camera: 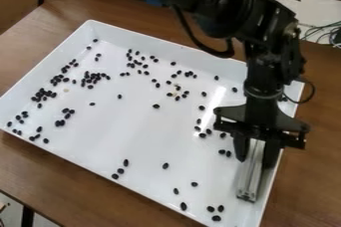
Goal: Sweep into pile
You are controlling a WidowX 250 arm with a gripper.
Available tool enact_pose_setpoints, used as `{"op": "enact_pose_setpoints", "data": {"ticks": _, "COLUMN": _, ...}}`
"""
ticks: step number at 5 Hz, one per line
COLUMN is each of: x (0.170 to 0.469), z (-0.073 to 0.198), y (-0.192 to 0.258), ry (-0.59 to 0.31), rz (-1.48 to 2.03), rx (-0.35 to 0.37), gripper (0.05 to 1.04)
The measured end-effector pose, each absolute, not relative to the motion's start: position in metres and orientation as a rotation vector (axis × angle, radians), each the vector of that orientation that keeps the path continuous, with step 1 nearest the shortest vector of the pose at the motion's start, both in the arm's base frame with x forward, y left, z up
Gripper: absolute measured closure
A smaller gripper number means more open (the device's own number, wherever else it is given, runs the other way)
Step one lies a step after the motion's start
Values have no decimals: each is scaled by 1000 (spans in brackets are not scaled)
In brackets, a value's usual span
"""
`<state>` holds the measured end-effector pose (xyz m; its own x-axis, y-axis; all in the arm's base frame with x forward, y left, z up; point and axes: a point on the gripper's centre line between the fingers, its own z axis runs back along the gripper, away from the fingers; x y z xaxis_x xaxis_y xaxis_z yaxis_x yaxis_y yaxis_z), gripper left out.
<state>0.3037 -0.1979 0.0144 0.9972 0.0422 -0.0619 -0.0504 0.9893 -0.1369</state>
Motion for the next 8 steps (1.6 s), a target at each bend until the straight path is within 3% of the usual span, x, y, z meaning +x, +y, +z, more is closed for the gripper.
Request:
{"op": "enact_pose_setpoints", "data": {"ticks": 2, "x": 315, "z": 2, "y": -190, "ry": 77, "rz": 6, "rx": -151, "gripper": 740}}
{"op": "enact_pose_setpoints", "data": {"ticks": 4, "x": 332, "z": -6, "y": -123, "ry": 39, "rz": 3, "rx": -24, "gripper": 740}}
{"op": "enact_pose_setpoints", "data": {"ticks": 6, "x": 336, "z": -10, "y": -22, "ry": 41, "rz": 82, "rx": 48, "gripper": 740}}
{"op": "enact_pose_setpoints", "data": {"ticks": 8, "x": 319, "z": -9, "y": 88, "ry": 45, "rz": 119, "rx": 117, "gripper": 740}}
